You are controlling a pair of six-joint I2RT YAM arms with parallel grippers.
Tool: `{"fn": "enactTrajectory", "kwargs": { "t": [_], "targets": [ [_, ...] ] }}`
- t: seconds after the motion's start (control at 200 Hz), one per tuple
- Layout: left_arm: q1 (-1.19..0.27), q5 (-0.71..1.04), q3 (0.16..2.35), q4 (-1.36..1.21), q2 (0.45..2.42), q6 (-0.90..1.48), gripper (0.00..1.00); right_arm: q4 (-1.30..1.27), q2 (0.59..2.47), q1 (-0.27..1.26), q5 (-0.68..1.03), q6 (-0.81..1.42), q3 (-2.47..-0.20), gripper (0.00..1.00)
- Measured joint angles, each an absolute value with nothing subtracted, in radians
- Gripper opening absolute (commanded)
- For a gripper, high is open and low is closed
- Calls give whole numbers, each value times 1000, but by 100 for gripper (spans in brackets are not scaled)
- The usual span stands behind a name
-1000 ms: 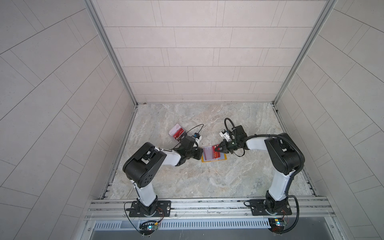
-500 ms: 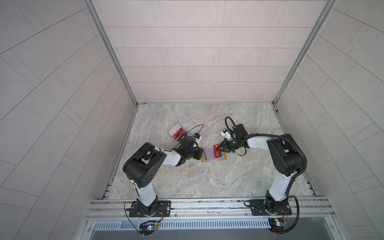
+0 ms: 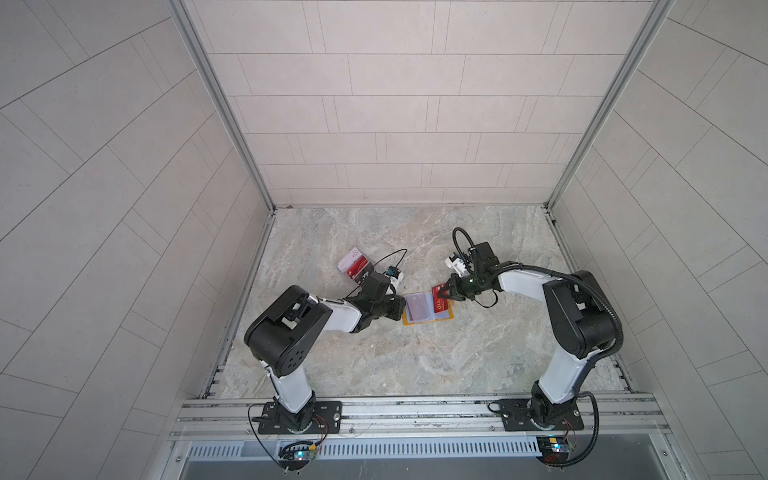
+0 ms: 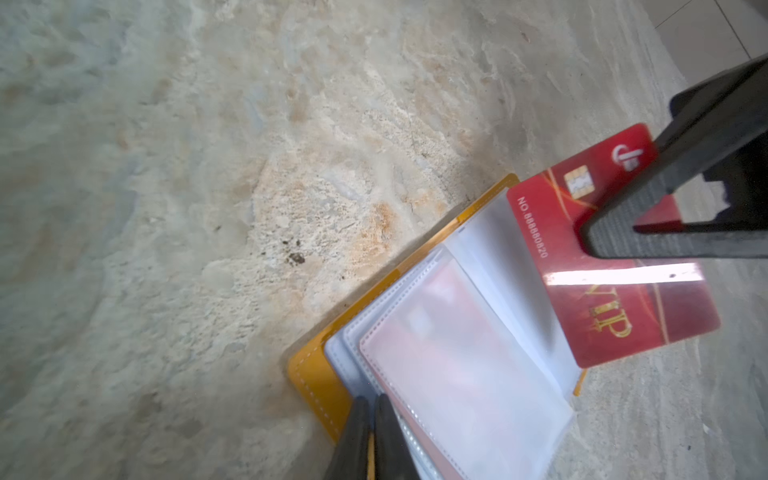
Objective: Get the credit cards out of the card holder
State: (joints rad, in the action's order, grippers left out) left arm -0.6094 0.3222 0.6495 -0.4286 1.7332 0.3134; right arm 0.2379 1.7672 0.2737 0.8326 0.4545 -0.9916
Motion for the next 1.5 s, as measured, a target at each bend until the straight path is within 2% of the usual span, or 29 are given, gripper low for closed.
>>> {"fn": "enactTrajectory", "kwargs": {
  "t": [0.15,0.35,0.701,0.731,0.786,1.246,1.502],
  "targets": [
    [-609,319,643,-397,1704,314,26,292,1718,274,794,421,-1012,0],
    [-609,317,639,-345,1634,299,32,342,1681,274,772,381,-1037,0],
    [-609,371,750,-120,1502,241,45,370,1675,297,881,329,-1041,0],
    [-609,382,770,-96,1493,229,57,371,1675,301,895,323,-1042,0],
    [-609,403,803,-56,1477,226,63,372,1671,307,919,313,-1043,0],
    [-609,718,962,247,1390,66,56,472,1551,390,1082,95,-1050,0],
    [-606,813,1040,408,1344,-34,53,611,1518,459,1177,-100,-1091,0]
  ]
}}
